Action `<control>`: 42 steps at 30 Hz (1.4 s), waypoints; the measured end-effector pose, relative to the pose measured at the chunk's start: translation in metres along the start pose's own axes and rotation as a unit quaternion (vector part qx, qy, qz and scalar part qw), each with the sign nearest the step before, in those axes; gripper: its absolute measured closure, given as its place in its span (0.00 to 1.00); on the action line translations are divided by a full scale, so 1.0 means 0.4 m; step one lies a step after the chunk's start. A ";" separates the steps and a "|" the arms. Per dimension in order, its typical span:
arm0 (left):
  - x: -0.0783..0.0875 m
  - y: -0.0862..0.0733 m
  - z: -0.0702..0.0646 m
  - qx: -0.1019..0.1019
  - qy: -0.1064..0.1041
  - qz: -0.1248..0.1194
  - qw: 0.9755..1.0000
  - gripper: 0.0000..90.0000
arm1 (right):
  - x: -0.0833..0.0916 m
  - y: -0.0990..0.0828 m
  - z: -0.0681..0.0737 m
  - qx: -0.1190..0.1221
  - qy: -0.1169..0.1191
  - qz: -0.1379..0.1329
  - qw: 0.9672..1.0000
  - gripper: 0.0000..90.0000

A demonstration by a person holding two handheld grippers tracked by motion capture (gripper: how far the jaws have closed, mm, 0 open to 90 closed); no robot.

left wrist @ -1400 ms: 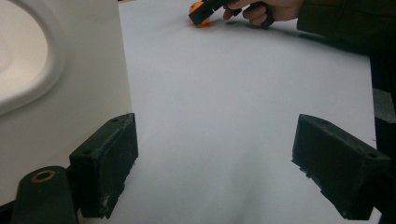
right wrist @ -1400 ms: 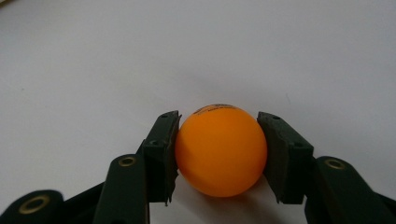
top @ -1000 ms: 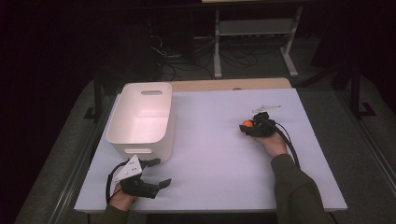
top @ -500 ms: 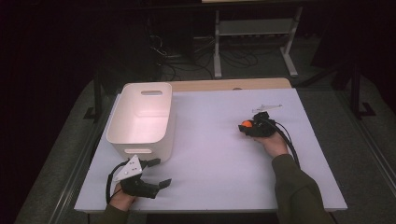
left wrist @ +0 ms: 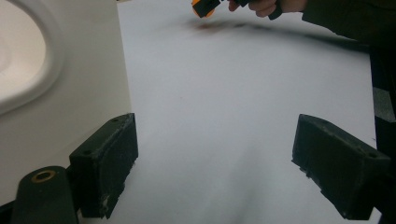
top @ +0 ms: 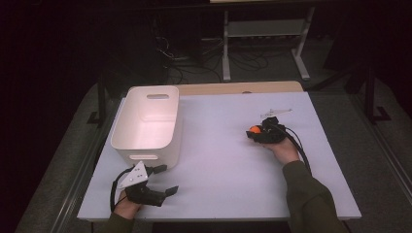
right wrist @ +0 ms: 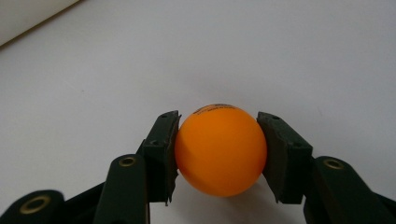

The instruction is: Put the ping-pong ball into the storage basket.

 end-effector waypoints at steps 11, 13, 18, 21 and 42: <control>0.000 0.000 0.000 0.000 0.000 0.000 1.000 0.16 | 0.000 -0.002 0.015 0.006 0.007 0.003 1.000 0.55; 0.000 0.000 0.000 -0.001 -0.001 0.000 1.000 0.16 | -0.001 -0.003 0.020 0.008 0.008 0.005 1.000 0.55; 0.000 0.000 0.000 -0.002 -0.001 0.000 1.000 0.16 | -0.003 -0.004 0.032 0.014 0.012 0.007 1.000 0.55; 0.000 0.000 0.000 -0.002 0.000 0.000 1.000 0.16 | -0.004 -0.004 0.040 0.018 0.015 0.007 1.000 0.55; -0.001 -0.001 0.000 -0.004 -0.001 0.003 1.000 0.16 | -0.009 -0.008 0.089 0.032 0.037 0.015 0.999 0.55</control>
Point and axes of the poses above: each handheld gripper's, and its own axes: x roughly backward along the jaws, y roughly out of its top, z roughly to its left, the point moved 8 cm from there along -x, roughly forward along the jaws, and after that the axes turned 14 degrees about -x, right-handed, at the moved point
